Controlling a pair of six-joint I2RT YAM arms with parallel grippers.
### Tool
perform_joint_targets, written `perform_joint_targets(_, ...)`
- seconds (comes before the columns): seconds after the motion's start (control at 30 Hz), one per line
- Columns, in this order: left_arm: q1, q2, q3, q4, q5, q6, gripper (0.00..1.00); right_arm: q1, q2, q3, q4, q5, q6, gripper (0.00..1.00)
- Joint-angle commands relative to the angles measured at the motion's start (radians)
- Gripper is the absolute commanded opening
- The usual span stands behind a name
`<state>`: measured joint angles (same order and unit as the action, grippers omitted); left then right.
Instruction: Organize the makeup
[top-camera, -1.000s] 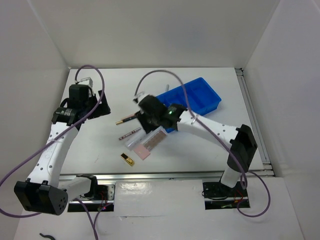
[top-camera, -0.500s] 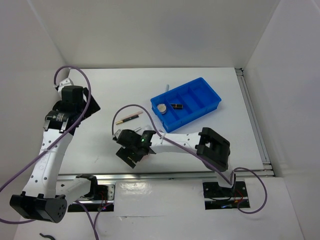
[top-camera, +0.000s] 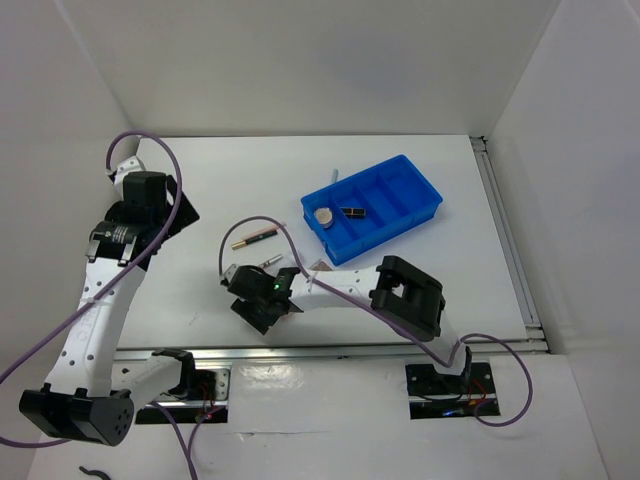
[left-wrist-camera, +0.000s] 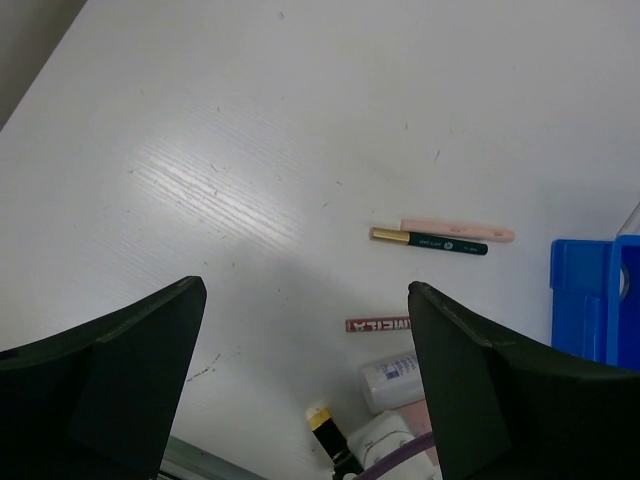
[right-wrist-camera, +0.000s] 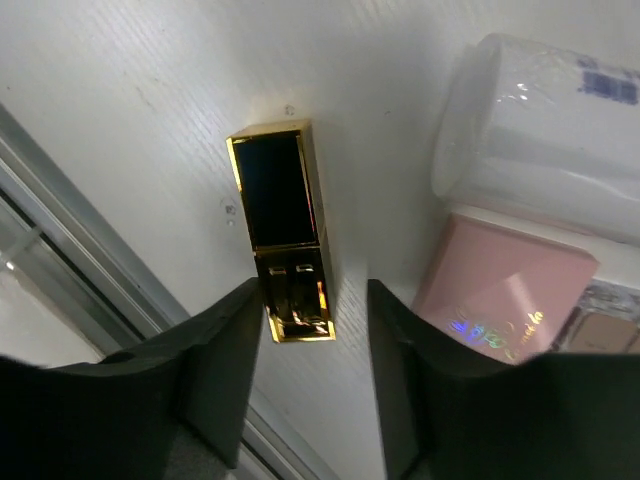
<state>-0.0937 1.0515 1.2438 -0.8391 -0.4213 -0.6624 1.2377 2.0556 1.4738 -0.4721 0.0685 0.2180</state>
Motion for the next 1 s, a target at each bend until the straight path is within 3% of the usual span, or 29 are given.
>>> perform_joint_targets(0.0, -0.001, -0.013, 0.036, -0.009, -0.024, -0.006, 0.97, 0.017, 0.032, 0.057, 0.047, -0.003, 0.004, 0.51)
perform_joint_targets(0.07, -0.001, -0.013, 0.045, -0.009, -0.024, -0.006, 0.97, 0.017, 0.041, 0.068, 0.047, -0.003, 0.004, 0.44)
perform_joint_targets(0.17, -0.001, -0.004, 0.045, -0.009, -0.024, -0.006, 0.97, 0.017, 0.041, 0.077, 0.035, 0.007, 0.004, 0.42)
perform_joint_targets(0.3, -0.001, -0.004, 0.054, -0.009, -0.024, 0.003, 0.97, 0.017, -0.009, 0.068, 0.012, 0.033, 0.004, 0.29)
perform_joint_targets(0.57, -0.001, -0.004, 0.063, 0.002, -0.024, 0.013, 0.97, -0.024, -0.303, -0.010, -0.124, 0.218, 0.015, 0.26)
perform_joint_targets(0.73, -0.001, 0.015, 0.063, 0.023, 0.021, 0.064, 0.97, -0.239, -0.471, -0.088, -0.163, 0.272, 0.035, 0.26)
perform_joint_targets(0.9, -0.001, 0.033, 0.063, 0.061, 0.108, 0.098, 0.97, -0.521, -0.442, -0.043, -0.128, 0.252, 0.001, 0.26)
perform_joint_targets(0.97, -0.001, 0.033, 0.063, 0.061, 0.118, 0.098, 0.97, -0.579, -0.372, 0.006, -0.119, 0.241, -0.014, 0.27)
